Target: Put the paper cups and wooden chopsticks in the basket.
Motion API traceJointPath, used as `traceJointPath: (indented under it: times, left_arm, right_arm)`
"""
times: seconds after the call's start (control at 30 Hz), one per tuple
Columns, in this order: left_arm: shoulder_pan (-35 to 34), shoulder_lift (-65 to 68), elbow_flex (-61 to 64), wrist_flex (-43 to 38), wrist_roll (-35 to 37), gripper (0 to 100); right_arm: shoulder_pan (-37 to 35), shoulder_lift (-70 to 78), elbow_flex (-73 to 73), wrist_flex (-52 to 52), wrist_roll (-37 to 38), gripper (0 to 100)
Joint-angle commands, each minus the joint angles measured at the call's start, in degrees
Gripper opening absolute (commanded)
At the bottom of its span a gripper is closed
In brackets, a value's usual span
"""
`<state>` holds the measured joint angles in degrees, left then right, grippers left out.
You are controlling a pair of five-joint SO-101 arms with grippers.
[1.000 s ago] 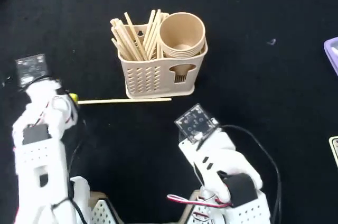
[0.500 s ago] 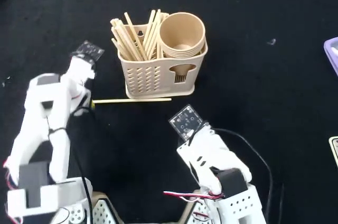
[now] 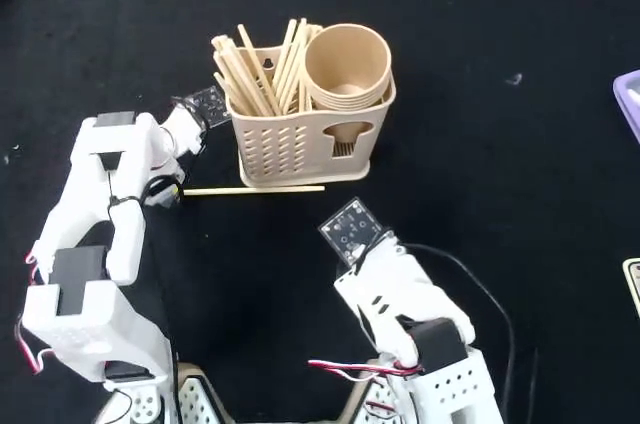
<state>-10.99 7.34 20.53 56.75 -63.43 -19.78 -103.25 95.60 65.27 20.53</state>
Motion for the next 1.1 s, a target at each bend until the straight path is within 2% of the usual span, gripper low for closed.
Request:
traceJointPath:
  times: [0.0,0.3,0.47,0.67,0.83,0.93,1.07]
  left_arm:
    - [0.2,-0.4,-2.8,0.4,-1.2,17]
    - [-2.0,-0.2,2.5,0.3,-1.8,17]
    - [-2.3,-0.4,7.4,-3.7,-5.3,16]
    - [-5.5,-0.7,8.0,-3.9,-5.7,2]
    - [-7.8,-0.4,7.5,-4.2,-5.8,4]
    - [-7.5,-0.6,6.6,-5.9,-4.9,5]
    - [-5.9,-0.8,5.0,-8.1,0.6,5]
  right_arm:
    - [0.9,-4.7,-0.1,-1.3,0.7,15.9]
    - [0.9,-4.7,-0.4,-1.0,0.7,15.9]
    - [0.9,-4.7,-0.3,-1.1,0.7,15.9]
    - [0.9,-4.7,-0.3,-1.1,0.7,15.9]
    - [0.9,-4.7,-0.3,-1.1,0.7,15.9]
    - [0.8,-4.7,-0.3,-1.1,0.7,15.9]
    - [0.8,-4.7,-0.3,-1.1,0.7,15.9]
